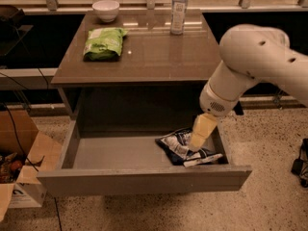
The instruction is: Pick blue chip bag from top drawer and place on counter
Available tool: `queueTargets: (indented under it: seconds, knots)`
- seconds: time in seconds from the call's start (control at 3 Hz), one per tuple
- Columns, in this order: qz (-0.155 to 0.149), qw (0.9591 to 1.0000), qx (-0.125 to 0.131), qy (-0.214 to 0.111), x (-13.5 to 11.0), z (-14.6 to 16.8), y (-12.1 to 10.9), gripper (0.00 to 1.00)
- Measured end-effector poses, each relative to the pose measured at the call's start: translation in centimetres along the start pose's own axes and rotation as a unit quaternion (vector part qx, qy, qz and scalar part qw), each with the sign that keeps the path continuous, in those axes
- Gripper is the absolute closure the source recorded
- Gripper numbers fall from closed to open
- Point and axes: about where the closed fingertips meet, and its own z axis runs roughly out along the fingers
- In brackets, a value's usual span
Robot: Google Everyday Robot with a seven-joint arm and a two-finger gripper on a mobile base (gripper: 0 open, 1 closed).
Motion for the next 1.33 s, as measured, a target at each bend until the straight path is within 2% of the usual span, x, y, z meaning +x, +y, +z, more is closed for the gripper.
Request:
queueTargets:
  seconds: [0.33,0.67,1.33]
  knots:
    - [0.042,0.999,-0.006,0.014,1.3,3.5,-1.7,0.0]
    - [0.091,0.9948,-0.021,0.041,3.2,8.0,-2.8,0.0]
    - [0.131,0.9871,-0.053,0.075,4.7,12.8,-1.7,0.0]
